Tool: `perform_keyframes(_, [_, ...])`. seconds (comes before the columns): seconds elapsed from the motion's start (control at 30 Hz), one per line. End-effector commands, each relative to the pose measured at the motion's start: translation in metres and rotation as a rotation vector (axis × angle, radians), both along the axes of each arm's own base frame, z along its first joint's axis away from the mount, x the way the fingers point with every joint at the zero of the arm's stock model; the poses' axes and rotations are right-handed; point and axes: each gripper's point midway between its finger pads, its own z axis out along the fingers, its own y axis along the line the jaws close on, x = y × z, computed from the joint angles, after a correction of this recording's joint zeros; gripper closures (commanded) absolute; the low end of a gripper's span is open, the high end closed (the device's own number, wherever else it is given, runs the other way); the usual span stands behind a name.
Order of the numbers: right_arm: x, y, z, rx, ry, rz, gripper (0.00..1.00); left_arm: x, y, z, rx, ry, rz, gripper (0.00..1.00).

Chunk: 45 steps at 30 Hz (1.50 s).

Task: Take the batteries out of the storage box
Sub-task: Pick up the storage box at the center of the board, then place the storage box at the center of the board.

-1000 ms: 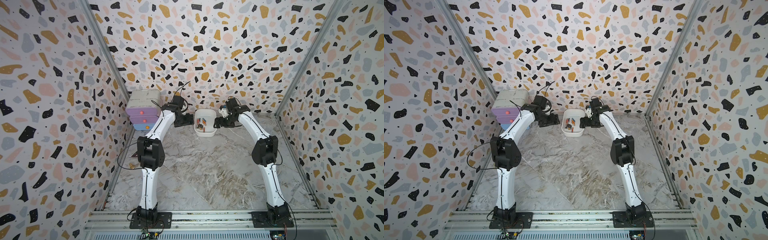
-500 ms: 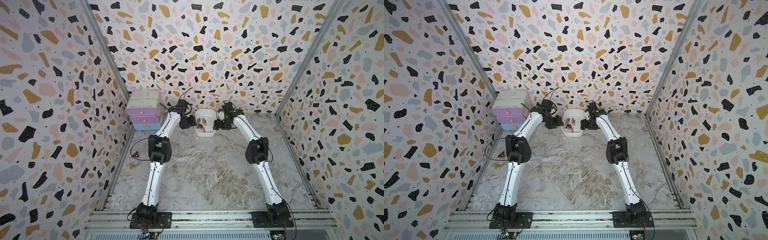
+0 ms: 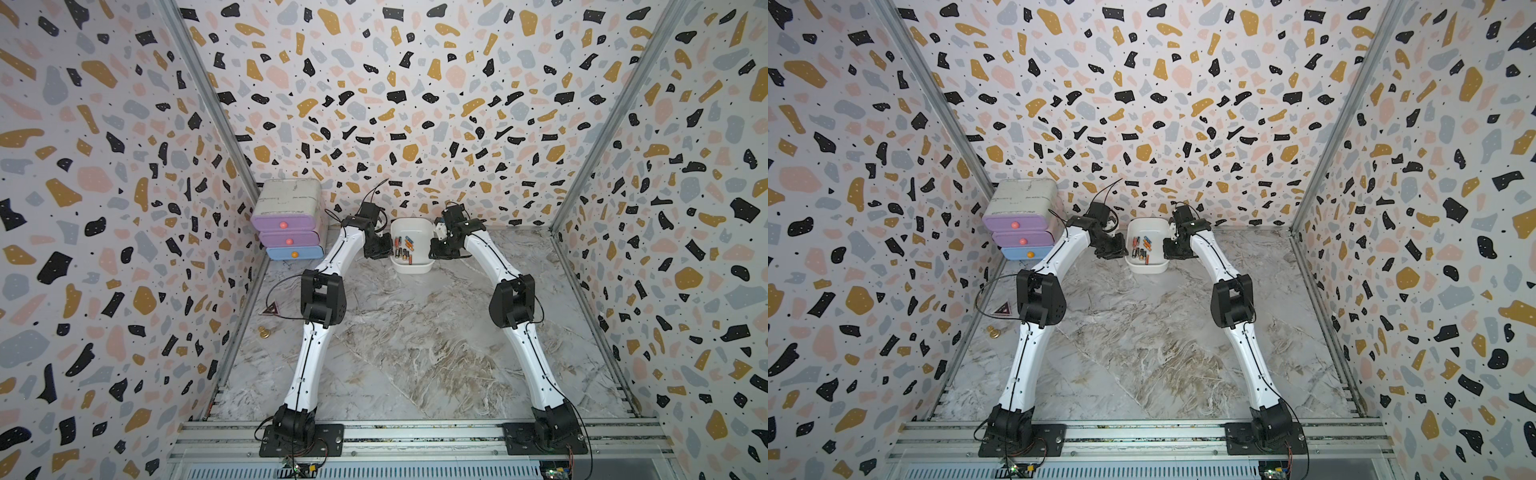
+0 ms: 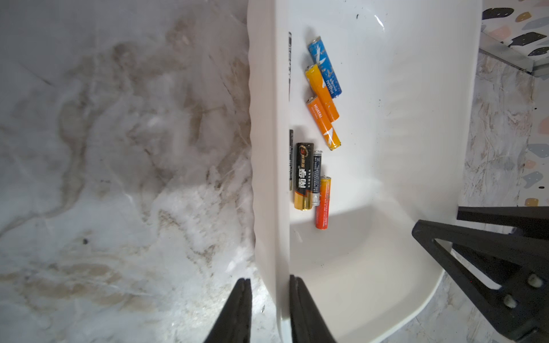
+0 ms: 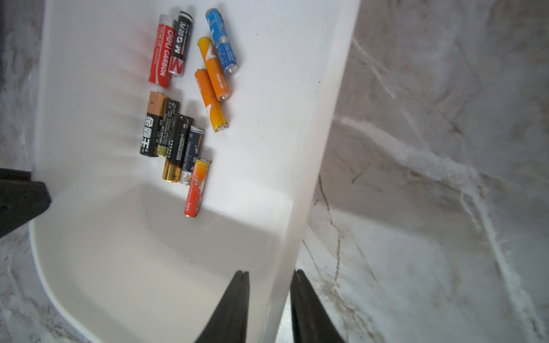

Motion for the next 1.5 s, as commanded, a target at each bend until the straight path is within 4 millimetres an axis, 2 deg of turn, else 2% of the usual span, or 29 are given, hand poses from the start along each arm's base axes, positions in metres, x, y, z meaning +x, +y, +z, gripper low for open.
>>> perform_keyframes(0.0, [0.000,0.000,0.014,-0.026,-0.028,-0.010,0.80,0.001,-0.008,0.005,-0.010,-0.020,-0.003,0.79])
perform_keyframes(0.13, [-0.004,-0.006,0.017,-0.063,-0.020,-0.038,0.87,-0.002,-0.012,0.006,-0.009,-0.024,-0.003,0.88])
perform_keyframes(0.3, [-0.015,-0.011,0.027,-0.115,-0.025,-0.037,1.00,-0.009,-0.006,0.013,0.004,-0.017,0.019,1.00])
perform_keyframes(0.43, [-0.028,-0.011,0.043,-0.123,-0.022,-0.040,1.00,-0.020,-0.006,0.022,0.001,-0.014,0.023,1.00])
perform_keyframes(0.53, [-0.043,-0.013,0.061,-0.137,-0.028,-0.039,1.00,-0.032,-0.007,0.039,-0.002,-0.022,0.014,1.00])
perform_keyframes(0.63, [-0.066,-0.017,0.085,-0.140,-0.044,-0.041,1.00,-0.051,-0.003,0.059,0.000,-0.027,0.011,1.00])
perform_keyframes(0.73, [-0.097,-0.028,0.102,-0.124,-0.076,-0.063,1.00,-0.076,0.004,0.077,-0.002,-0.045,0.016,1.00])
perform_keyframes(0.9, [-0.173,-0.050,0.110,-0.067,-0.086,-0.103,1.00,-0.140,0.014,0.074,-0.024,0.022,0.007,1.00])
perform_keyframes(1.0, [-0.220,-0.065,0.102,-0.081,-0.076,-0.110,1.00,-0.181,0.013,0.071,-0.029,0.036,-0.009,1.00])
perform_keyframes(1.1, [-0.272,-0.075,0.076,-0.095,-0.015,-0.120,1.00,-0.223,0.015,0.062,-0.010,0.077,-0.024,1.00])
perform_keyframes(1.2, [-0.313,-0.080,0.055,-0.089,0.015,-0.145,1.00,-0.253,0.021,0.047,0.025,0.106,-0.012,1.00])
perform_keyframes(1.33, [-0.342,-0.077,0.029,-0.089,0.041,-0.162,1.00,-0.278,0.026,0.025,0.049,0.144,0.007,1.00])
perform_keyframes(1.47, [-0.348,-0.072,0.013,-0.114,0.034,-0.167,1.00,-0.285,0.034,0.007,0.106,0.148,0.013,1.00])
